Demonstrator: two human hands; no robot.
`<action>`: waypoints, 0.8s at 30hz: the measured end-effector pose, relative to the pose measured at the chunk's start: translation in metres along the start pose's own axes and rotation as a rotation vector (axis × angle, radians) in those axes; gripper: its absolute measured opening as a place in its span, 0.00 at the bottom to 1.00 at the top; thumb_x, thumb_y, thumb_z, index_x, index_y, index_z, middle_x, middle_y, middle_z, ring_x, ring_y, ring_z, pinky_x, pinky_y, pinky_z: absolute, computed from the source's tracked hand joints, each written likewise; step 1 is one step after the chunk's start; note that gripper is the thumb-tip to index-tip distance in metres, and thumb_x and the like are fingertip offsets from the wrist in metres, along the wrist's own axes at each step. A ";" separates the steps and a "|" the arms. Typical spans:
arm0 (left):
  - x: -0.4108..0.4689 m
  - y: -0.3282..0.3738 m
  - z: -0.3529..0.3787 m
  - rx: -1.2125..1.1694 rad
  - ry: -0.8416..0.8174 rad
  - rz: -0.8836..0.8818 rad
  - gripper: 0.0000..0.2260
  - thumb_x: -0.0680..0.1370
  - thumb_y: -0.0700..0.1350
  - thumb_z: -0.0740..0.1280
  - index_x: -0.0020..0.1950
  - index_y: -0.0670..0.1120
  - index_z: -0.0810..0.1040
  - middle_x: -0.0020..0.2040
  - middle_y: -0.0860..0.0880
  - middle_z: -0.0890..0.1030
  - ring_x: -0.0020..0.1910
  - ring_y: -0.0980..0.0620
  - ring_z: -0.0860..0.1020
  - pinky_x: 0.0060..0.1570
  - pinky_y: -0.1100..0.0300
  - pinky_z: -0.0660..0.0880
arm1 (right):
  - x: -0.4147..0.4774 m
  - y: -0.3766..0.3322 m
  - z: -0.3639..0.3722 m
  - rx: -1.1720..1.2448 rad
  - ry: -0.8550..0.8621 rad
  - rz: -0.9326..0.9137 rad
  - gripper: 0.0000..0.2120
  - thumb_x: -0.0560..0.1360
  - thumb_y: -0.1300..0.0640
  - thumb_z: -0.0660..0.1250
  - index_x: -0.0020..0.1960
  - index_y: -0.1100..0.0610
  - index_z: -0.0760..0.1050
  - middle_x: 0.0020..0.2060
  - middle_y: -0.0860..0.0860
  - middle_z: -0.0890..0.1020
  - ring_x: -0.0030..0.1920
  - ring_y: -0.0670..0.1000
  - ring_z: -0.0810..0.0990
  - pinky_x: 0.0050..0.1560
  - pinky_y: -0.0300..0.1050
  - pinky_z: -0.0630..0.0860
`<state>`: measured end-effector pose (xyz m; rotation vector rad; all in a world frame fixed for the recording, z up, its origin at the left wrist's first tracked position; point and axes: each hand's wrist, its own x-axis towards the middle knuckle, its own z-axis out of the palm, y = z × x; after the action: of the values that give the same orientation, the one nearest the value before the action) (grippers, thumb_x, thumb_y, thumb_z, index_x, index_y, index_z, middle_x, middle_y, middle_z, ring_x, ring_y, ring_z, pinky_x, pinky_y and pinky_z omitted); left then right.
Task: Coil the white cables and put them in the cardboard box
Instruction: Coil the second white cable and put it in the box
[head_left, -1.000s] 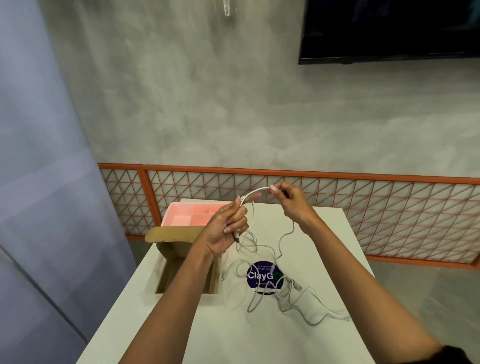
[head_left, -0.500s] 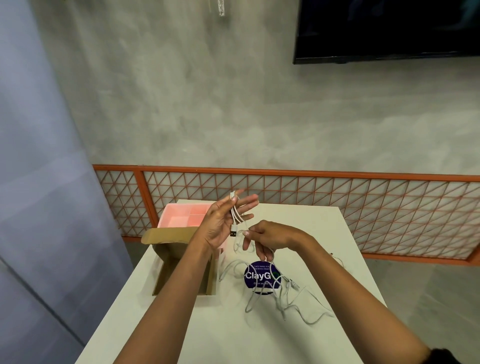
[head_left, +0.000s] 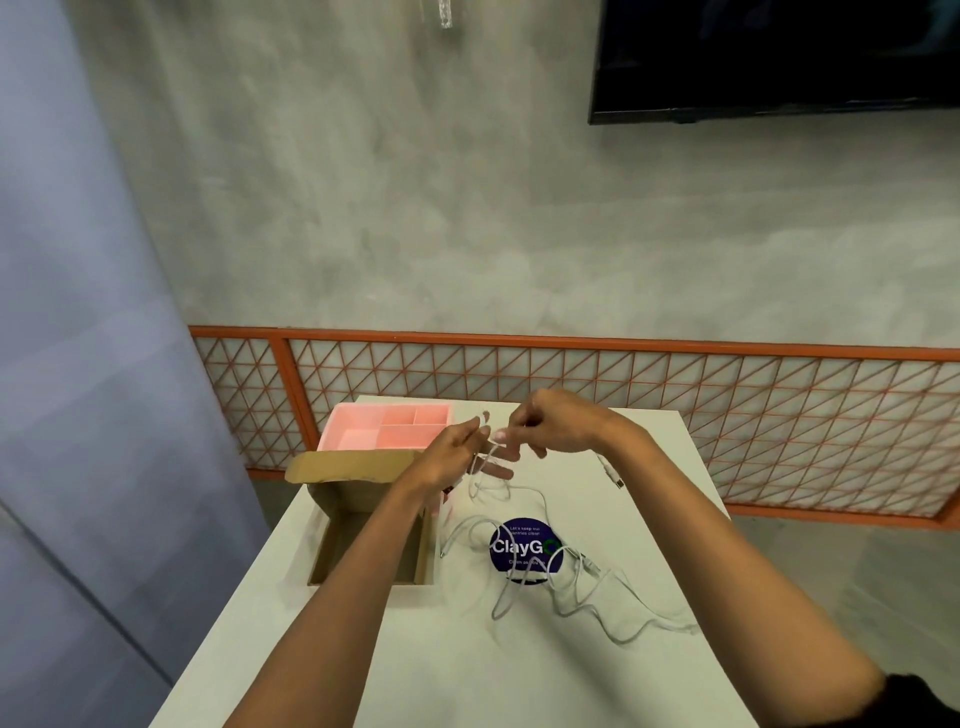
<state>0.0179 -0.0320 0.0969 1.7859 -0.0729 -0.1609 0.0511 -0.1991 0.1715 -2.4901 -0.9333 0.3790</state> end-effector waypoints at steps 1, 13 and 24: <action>-0.002 0.002 0.001 -0.005 -0.051 -0.012 0.16 0.84 0.48 0.52 0.67 0.42 0.70 0.55 0.42 0.82 0.44 0.48 0.84 0.47 0.62 0.75 | 0.000 0.000 -0.003 0.006 0.036 -0.005 0.17 0.77 0.45 0.63 0.44 0.56 0.83 0.26 0.46 0.74 0.28 0.43 0.71 0.31 0.34 0.65; -0.012 0.007 -0.007 -0.642 -0.417 0.034 0.19 0.81 0.48 0.54 0.65 0.38 0.74 0.20 0.54 0.64 0.16 0.60 0.60 0.48 0.54 0.81 | 0.004 0.021 -0.005 0.455 0.260 -0.125 0.09 0.76 0.54 0.68 0.52 0.59 0.78 0.35 0.51 0.77 0.35 0.44 0.74 0.39 0.34 0.69; -0.007 0.002 -0.010 -0.823 -0.543 0.060 0.11 0.76 0.49 0.69 0.38 0.46 0.73 0.19 0.54 0.61 0.15 0.59 0.59 0.30 0.65 0.69 | 0.000 0.025 0.013 0.560 0.118 -0.010 0.20 0.80 0.44 0.57 0.46 0.58 0.78 0.26 0.41 0.65 0.28 0.41 0.64 0.34 0.35 0.62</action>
<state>0.0130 -0.0218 0.1015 0.8831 -0.3903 -0.5454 0.0592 -0.2116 0.1478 -1.9712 -0.6762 0.4175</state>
